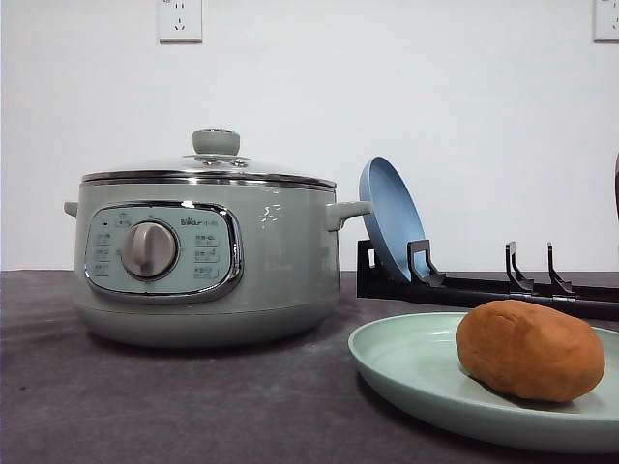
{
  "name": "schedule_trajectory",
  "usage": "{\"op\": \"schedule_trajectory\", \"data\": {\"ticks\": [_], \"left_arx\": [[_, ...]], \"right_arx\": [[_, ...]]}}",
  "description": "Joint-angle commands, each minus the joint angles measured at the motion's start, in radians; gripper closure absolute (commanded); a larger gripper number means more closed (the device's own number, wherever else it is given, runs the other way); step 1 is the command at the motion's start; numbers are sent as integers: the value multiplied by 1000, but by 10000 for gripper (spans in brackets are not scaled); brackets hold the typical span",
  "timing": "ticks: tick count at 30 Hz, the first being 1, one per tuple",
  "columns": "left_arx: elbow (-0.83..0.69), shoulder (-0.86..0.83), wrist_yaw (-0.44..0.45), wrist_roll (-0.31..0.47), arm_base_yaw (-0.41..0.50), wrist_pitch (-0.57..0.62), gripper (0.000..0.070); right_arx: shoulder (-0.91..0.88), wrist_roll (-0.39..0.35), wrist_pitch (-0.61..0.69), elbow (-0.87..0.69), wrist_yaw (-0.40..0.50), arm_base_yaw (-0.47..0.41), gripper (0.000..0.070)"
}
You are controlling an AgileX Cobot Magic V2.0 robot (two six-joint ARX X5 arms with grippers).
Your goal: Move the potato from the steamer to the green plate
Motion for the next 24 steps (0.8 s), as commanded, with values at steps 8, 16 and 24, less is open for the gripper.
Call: {"op": "schedule_trajectory", "data": {"ticks": [8,16,24], "left_arx": [[-214,-145,-199,-26,13,91,700],[-244,-183,-322,-21,10,46,700],[-260,-183,-319,2,-20,-2,700]], "right_arx": [[2,3,10,12,0,8,677],[2,3,10,12,0,8,677],[2,3,10,12,0,8,677]]}}
